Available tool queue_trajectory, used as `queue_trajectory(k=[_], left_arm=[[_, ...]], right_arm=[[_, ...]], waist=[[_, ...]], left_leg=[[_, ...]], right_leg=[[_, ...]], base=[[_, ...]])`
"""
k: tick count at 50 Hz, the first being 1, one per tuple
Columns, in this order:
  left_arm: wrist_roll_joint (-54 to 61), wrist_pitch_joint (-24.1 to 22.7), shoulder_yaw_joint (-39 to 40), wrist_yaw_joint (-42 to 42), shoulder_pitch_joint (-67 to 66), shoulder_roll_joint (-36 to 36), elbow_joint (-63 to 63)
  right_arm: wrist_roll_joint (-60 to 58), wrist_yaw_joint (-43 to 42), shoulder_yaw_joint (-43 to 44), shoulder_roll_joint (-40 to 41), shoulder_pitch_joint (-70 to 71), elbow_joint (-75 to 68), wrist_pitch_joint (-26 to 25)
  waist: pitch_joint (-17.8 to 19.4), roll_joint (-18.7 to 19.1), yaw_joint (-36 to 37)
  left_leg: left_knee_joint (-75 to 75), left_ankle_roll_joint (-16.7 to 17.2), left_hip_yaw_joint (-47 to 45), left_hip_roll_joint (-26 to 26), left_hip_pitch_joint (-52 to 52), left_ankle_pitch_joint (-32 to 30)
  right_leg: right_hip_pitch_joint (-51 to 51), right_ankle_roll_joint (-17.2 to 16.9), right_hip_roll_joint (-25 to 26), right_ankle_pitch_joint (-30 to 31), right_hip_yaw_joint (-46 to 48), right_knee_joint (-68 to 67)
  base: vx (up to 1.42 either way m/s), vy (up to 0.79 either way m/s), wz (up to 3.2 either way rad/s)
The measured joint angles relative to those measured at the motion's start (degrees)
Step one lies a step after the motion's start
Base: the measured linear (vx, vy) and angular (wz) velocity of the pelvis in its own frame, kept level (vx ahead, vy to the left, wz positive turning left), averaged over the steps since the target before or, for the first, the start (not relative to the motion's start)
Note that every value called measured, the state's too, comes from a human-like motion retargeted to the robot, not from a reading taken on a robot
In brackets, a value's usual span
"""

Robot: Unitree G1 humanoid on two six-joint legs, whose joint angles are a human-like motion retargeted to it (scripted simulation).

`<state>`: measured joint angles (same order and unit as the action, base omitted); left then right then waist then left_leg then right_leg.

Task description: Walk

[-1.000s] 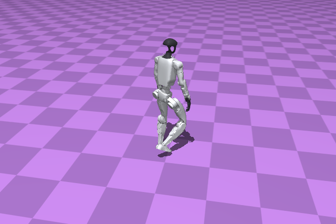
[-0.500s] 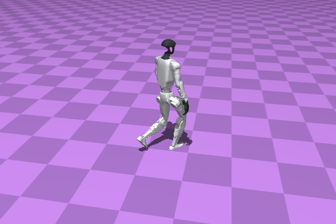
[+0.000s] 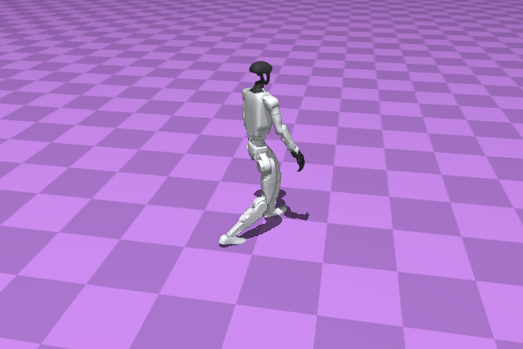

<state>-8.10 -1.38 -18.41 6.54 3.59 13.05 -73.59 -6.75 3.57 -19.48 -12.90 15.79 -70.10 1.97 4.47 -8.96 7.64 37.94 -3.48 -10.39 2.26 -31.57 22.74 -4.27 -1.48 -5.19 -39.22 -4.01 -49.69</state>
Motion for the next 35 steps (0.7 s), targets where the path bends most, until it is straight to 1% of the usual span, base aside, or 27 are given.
queue_trajectory(k=[2,4,5,7,8,10,11,12,13,15,17,19,22,25,27,30,32,35], left_arm=[[1.6,0.2,-0.1,1.2,0.3,0.6,0.0],[2.6,0.1,-0.3,1.9,0.8,1.3,0.8],[2.9,0.1,-0.4,2.2,1.2,1.7,1.3],[2.9,-0.1,-0.8,2.3,2.4,2.6,2.8],[2.8,-0.3,-1.1,2.1,2.7,3.0,3.5],[2.7,-0.2,-1.2,1.9,5.0,4.4,4.8],[2.5,-0.3,-1.5,1.4,5.4,4.7,5.3],[2.4,-0.4,-1.6,1.0,6.2,5.1,5.7],[2.5,-0.3,-1.4,0.6,7.6,5.7,6.1],[2.6,-0.6,-1.6,-0.4,8.8,6.2,7.0],[3.1,-0.8,-1.1,-1.3,11.6,7.2,7.8],[3.6,-1.3,-1.0,-2.1,13.3,7.7,8.7],[4.4,-2.3,-1.2,-2.6,16.2,8.1,9.8],[4.9,-3.3,-1.8,-2.7,18.0,7.8,10.3],[4.9,-3.6,-2.2,-2.6,17.8,7.2,10.3],[4.7,-3.9,-2.9,-2.1,17.7,6.3,9.7],[4.0,-4.0,-3.3,-1.3,16.9,5.4,8.7],[2.6,-3.6,-3.4,0.0,14.3,4.1,6.7]], right_arm=[[-0.6,1.7,0.1,1.5,-1.9,-2.4,-0.4],[-0.9,3.5,-0.2,2.4,-3.3,-4.3,-0.9],[-1.0,4.3,-0.4,2.8,-3.9,-5.2,-1.2],[-1.3,5.2,-0.7,3.2,-4.4,-6.1,-1.4],[-1.3,5.3,-0.9,3.3,-5.0,-6.3,-1.4],[-1.3,5.5,-0.9,3.1,-4.3,-6.5,-1.3],[-1.3,5.3,-0.9,3.1,-4.8,-6.3,-1.1],[-1.2,5.1,-0.9,3.0,-5.0,-6.0,-1.0],[-1.0,5.0,-0.8,2.7,-4.5,-5.6,-0.8],[-0.8,4.5,-0.7,2.7,-5.0,-4.8,-0.4],[-0.5,4.2,-0.4,2.4,-4.2,-3.7,-0.3],[-0.1,3.7,-0.2,2.4,-4.3,-3.1,-0.2],[0.7,3.3,0.2,2.3,-3.9,-2.7,-0.3],[1.2,3.3,0.6,2.3,-3.9,-2.7,-0.5],[1.3,3.3,0.7,2.5,-4.5,-2.9,-0.5],[1.6,3.6,1.2,2.5,-4.8,-3.4,-0.7],[1.6,3.9,1.7,2.5,-5.0,-4.2,-0.9],[1.5,4.2,2.4,2.3,-5.6,-5.6,-1.2]], waist=[[-1.0,-2.7,-0.2],[-1.7,-4.8,-1.0],[-2.0,-5.6,-1.6],[-2.0,-6.1,-2.9],[-2.0,-6.2,-3.7],[-1.4,-5.3,-5.0],[-1.4,-5.4,-5.9],[-1.3,-5.1,-6.8],[-0.7,-4.0,-7.4],[-0.5,-3.9,-9.0],[0.6,-1.7,-10.1],[1.1,-0.8,-10.9],[1.9,1.8,-11.2],[1.5,4.0,-10.7],[1.4,4.0,-10.6],[0.7,4.6,-10.3],[0.2,5.0,-10.1],[-0.3,6.0,-9.5]], left_leg=[[0.2,-1.8,-1.0,3.7,1.4,-1.0],[-1.4,-3.9,-1.9,7.1,3.6,-0.6],[-2.5,-4.8,-2.2,8.6,4.9,-0.3],[-4.9,-5.9,-2.4,10.5,8.3,0.7],[-4.8,-6.3,-2.4,11.2,9.6,1.8],[-10.5,-6.4,-1.8,11.9,15.2,1.7],[-10.3,-6.4,-1.8,12.4,16.5,2.8],[-11.1,-6.3,-1.6,12.7,18.4,3.6],[-14.0,-6.1,-1.1,12.3,21.4,3.7],[-14.1,-5.9,-0.8,13.0,24.4,5.8],[-17.1,-5.5,0.3,11.5,28.9,7.2],[-17.0,-5.4,0.9,10.8,31.5,9.4],[-16.9,-4.9,1.8,8.4,34.8,12.3],[-14.7,-4.3,2.0,6.0,35.8,15.2],[-12.2,-3.8,2.0,5.7,36.3,17.0],[-9.5,-3.4,2.5,4.7,36.7,19.7],[-7.9,-3.0,3.1,3.8,37.3,20.8],[-5.1,-2.1,5.7,2.1,38.5,20.9]], right_leg=[[2.4,-2.7,-4.4,6.7,-0.2,-7.8],[6.2,-4.7,-8.6,15.3,-0.3,-16.3],[8.5,-5.3,-10.6,19.3,-0.3,-20.4],[13.1,-4.3,-14.0,22.0,0.3,-27.1],[15.1,-3.4,-15.6,21.2,0.8,-29.9],[19.6,-1.1,-17.3,18.7,1.9,-32.8],[21.4,-0.5,-18.5,16.1,2.6,-33.3],[23.1,0.2,-19.2,13.8,3.4,-33.2],[24.6,0.9,-18.7,11.9,4.4,-31.8],[27.7,1.1,-19.9,7.9,5.8,-28.7],[29.6,1.0,-17.9,6.1,8.4,-21.9],[31.6,0.0,-16.9,5.7,9.8,-14.9],[33.0,-2.2,-13.1,7.6,11.8,-1.4],[34.0,-4.7,-9.1,10.9,12.6,13.6],[36.1,-5.9,-8.7,11.0,11.8,16.8],[37.5,-6.7,-7.7,13.1,11.7,21.8],[37.4,-6.6,-7.1,15.2,11.9,22.7],[37.0,-5.7,-5.9,18.0,12.5,19.7]], base=[[0.67,0.2,-0.17],[0.64,0.21,-0.03],[0.63,0.21,-0.06],[0.63,0.21,-0.1],[0.62,0.2,-0.2],[0.61,0.19,-0.34],[0.6,0.16,-0.3],[0.6,0.14,-0.31],[0.59,0.12,-0.35],[0.57,0.09,-0.28],[0.56,0.06,-0.28],[0.52,0.02,-0.21],[0.49,-0.02,-0.24],[0.43,-0.06,-0.26],[0.41,-0.1,-0.16],[0.45,-0.12,-0.1],[0.49,-0.14,-0.09],[0.53,-0.16,-0.17]])
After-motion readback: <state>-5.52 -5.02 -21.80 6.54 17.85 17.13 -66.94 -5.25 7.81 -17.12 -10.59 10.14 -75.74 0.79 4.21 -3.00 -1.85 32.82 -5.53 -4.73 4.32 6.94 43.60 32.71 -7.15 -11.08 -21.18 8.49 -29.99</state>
